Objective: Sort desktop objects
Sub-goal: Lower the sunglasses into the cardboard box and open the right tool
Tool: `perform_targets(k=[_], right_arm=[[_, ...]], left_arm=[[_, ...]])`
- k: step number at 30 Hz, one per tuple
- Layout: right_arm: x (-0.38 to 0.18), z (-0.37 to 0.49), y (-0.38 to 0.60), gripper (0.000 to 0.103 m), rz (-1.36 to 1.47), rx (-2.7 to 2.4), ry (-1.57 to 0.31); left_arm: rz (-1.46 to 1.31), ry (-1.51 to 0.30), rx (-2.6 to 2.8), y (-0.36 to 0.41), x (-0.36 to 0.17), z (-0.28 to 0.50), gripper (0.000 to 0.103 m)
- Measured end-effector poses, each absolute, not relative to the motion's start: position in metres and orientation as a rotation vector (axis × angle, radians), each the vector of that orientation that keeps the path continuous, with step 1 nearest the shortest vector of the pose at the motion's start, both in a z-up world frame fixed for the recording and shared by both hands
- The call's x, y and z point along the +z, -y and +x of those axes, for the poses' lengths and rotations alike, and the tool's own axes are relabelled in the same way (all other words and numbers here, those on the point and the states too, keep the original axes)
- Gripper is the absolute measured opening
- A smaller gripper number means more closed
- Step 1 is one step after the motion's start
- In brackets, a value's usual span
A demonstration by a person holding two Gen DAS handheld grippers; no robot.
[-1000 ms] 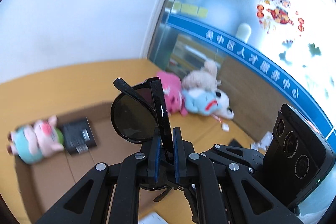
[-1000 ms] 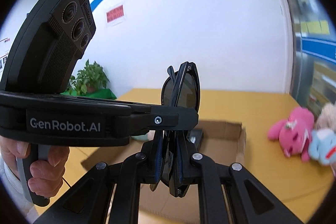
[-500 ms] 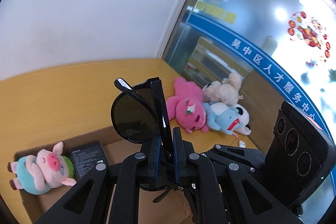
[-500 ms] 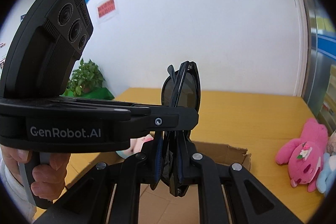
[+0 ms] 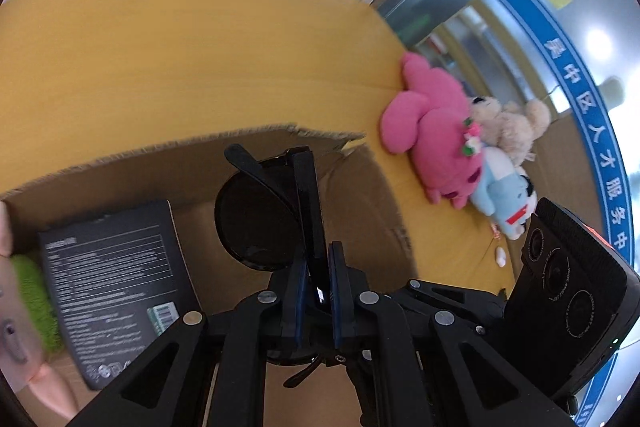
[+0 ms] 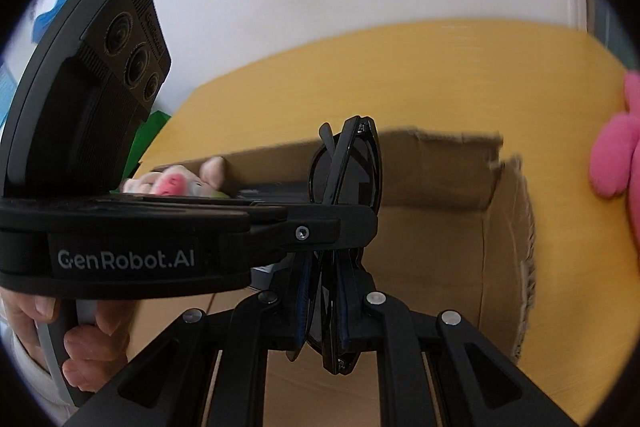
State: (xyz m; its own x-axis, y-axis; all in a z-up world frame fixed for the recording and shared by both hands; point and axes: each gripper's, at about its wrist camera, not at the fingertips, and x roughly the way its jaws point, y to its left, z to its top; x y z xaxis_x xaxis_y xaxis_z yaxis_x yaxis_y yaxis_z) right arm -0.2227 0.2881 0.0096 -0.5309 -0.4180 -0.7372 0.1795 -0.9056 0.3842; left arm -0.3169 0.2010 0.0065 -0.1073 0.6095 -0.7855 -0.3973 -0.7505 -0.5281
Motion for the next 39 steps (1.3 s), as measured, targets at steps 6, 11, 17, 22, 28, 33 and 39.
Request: perform_targets(k=[6, 11, 17, 22, 28, 33, 39], right_arm=[[-0.029, -0.232, -0.297, 0.011, 1.413, -2.418, 0.438], [-0.043, -0.232, -0.299, 0.011, 1.444, -2.416, 0.448], [-0.051, -0.226, -0.297, 0.011, 1.467, -2.461, 0.393], [-0.037, -0.211, -0.299, 0.014, 1.367, -2.474, 0.445], [0.024, -0.168, -0.304, 0.055, 1.2, -2.629, 0.342], [0.083, -0.113, -0.283, 0.075, 1.056, -2.78, 0.18], [0.118, -0.05, -0.274, 0.079, 0.974, -2.815, 0.018]], left_arm=[[-1.614, 0.26, 1.874, -0.215, -0.031, -0.327, 0.006], [-1.647, 0.246, 1.881, -0.22, -0.041, -0.33, 0.008], [-1.616, 0.209, 1.939, -0.214, -0.023, -0.321, 0.015], [-1.487, 0.169, 2.055, -0.185, 0.024, -0.302, 0.015], [-1.19, 0.168, 2.31, -0.128, 0.106, -0.242, 0.045], [-0.822, 0.033, 2.679, -0.085, 0.17, -0.145, 0.098], [-0.552, -0.165, 2.909, -0.051, 0.192, -0.041, 0.103]])
